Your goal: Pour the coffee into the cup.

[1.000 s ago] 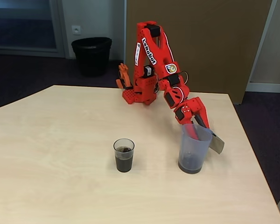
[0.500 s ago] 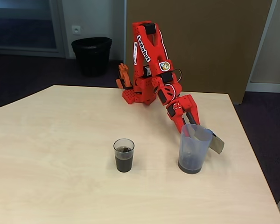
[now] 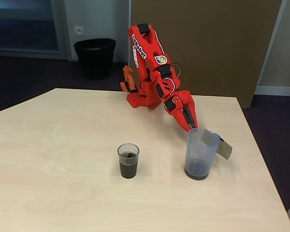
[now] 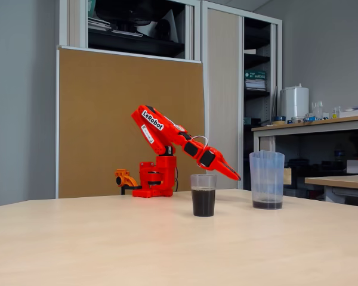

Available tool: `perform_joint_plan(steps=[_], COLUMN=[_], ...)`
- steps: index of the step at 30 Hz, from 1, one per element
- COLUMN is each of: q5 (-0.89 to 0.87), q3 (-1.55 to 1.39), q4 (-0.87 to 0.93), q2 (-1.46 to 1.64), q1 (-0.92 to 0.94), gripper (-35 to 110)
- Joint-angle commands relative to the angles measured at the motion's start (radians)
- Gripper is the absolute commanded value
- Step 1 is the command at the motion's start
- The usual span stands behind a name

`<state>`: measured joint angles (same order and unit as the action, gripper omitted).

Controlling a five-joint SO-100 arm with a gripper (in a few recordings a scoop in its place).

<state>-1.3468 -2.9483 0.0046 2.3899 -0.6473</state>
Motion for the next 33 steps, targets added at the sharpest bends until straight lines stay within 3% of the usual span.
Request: perform_joint_plan(steps=[1, 10, 21, 28, 33], q5=[0.084, 0.5, 1.103, 1.195, 1.22], q3=[-0.018, -0.175, -0.187, -0.192, -0.193], q4=[0.028, -0.025, 0.439, 0.673, 0.825], q2=[0.078, 0.242, 0.417, 0.491, 0.584], q1=[-0.008, 0.021, 0.258, 0.488, 0.541], gripper=[0, 0, 0, 0, 0])
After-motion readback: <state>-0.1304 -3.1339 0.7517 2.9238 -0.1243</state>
